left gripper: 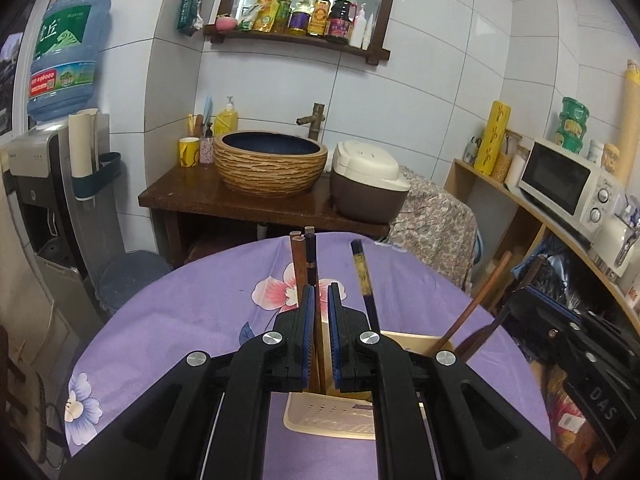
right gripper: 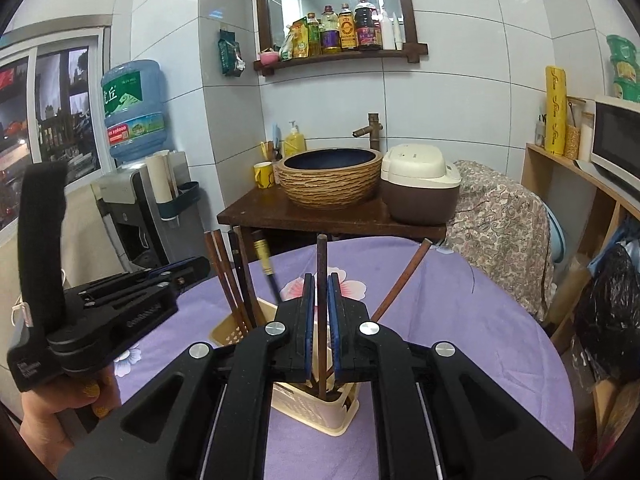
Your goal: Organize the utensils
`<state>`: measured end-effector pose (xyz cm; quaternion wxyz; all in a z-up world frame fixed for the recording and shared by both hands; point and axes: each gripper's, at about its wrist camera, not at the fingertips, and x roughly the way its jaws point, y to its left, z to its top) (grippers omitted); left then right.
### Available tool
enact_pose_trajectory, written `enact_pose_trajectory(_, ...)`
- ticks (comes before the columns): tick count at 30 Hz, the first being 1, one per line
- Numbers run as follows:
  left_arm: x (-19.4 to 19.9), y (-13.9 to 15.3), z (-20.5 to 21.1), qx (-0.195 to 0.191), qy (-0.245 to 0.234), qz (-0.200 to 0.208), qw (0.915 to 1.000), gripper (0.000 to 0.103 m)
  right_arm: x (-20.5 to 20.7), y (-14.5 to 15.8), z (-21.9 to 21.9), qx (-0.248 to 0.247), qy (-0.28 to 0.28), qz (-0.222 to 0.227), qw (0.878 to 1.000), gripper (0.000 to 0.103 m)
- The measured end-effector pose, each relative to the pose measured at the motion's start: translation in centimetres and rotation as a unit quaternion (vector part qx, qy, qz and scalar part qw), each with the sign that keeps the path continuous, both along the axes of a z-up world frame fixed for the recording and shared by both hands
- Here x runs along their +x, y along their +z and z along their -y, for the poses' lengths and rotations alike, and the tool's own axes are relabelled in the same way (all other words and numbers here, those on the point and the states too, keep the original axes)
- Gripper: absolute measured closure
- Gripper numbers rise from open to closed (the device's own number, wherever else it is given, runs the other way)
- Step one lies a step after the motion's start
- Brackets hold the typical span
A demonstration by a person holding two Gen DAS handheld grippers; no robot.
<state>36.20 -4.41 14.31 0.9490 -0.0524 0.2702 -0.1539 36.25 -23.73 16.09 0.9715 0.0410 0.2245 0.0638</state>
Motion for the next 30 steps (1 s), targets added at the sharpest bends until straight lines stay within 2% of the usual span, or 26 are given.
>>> enact_pose_trajectory(1,-0.4,0.2,-0.1,0.001,0.0,0.005,1.0,0.093,-0.2,0.1,0.1,0.0,-0.002,0.005,1.0,0.078)
enact_pose_trajectory(2,-0.7,0.2,0.0,0.003,0.0,0.009,1.0,0.087,-0.5,0.1,0.3,0.003,-0.003,0.011,1.0,0.067)
enact_pose_trajectory(3,-1.2,0.3,-0.1,0.002,0.001,0.014,0.9999,0.073,-1.1,0.2,0.6,0.011,-0.006,0.024,1.0,0.049)
enact_pose_trajectory(4,-2.1,0.5,-0.5,-0.002,0.002,0.025,0.9997,0.065,-1.6,0.3,0.8,0.015,-0.009,0.032,0.999,0.042)
enact_pose_trajectory(6,-4.0,0.8,-1.4,-0.01,0.008,0.052,0.9986,0.035,-2.7,0.4,1.1,0.018,-0.012,0.041,0.999,0.038)
enact_pose_trajectory(7,-4.8,0.8,-1.6,-0.012,0.012,0.063,0.9979,0.03,-3.7,0.2,1.3,0.018,-0.013,0.045,0.999,0.033)
enact_pose_trajectory(9,-7.2,0.7,-2.8,-0.016,0.026,0.095,0.995,0.008,-5.6,-0.1,1.6,0.017,-0.022,0.057,0.998,0.016)
enact_pose_trajectory(10,-8.1,0.5,-3.2,-0.019,0.03,0.105,0.9938,0.005,-6.6,-0.3,1.7,0.015,-0.023,0.063,0.998,0.014)
enact_pose_trajectory(11,-9.4,0.1,-3.8,-0.024,0.033,0.117,0.9922,0.006,-7.8,-0.8,1.7,0.01,-0.025,0.068,0.997,0.014)
enact_pose_trajectory(13,-11.0,-0.4,-4.3,-0.021,0.03,0.128,0.9911,0.006,-9.9,-1.8,1.5,-0.006,-0.026,0.074,0.997,0.006)
enact_pose_trajectory(17,-15.5,-2.9,-5.2,0.005,0.04,0.149,0.988,0.006,-14.7,-5.2,0.6,-0.03,-0.032,0.069,0.997,0.006)
enact_pose_trajectory(21,-19.7,-6.0,-5.3,0.035,0.051,0.149,0.9869,0.006,-19.5,-9.4,-0.9,-0.047,-0.038,0.056,0.997,0.006)
enact_pose_trajectory(24,-23.3,-8.4,-5.3,0.057,0.083,0.151,0.9833,0.006,-23.1,-12.2,-2.4,-0.058,-0.047,0.05,0.996,0.006)
enact_pose_trajectory(26,-25.4,-9.5,-5.6,0.054,0.102,0.148,0.9822,0.006,-25.5,-13.5,-3.2,-0.053,-0.054,0.052,0.996,0.006)
enact_pose_trajectory(30,-29.0,-11.4,-6.1,0.025,0.121,0.12,0.985,0.006,-29.2,-14.2,-3.8,-0.047,-0.074,0.064,0.994,0.006)
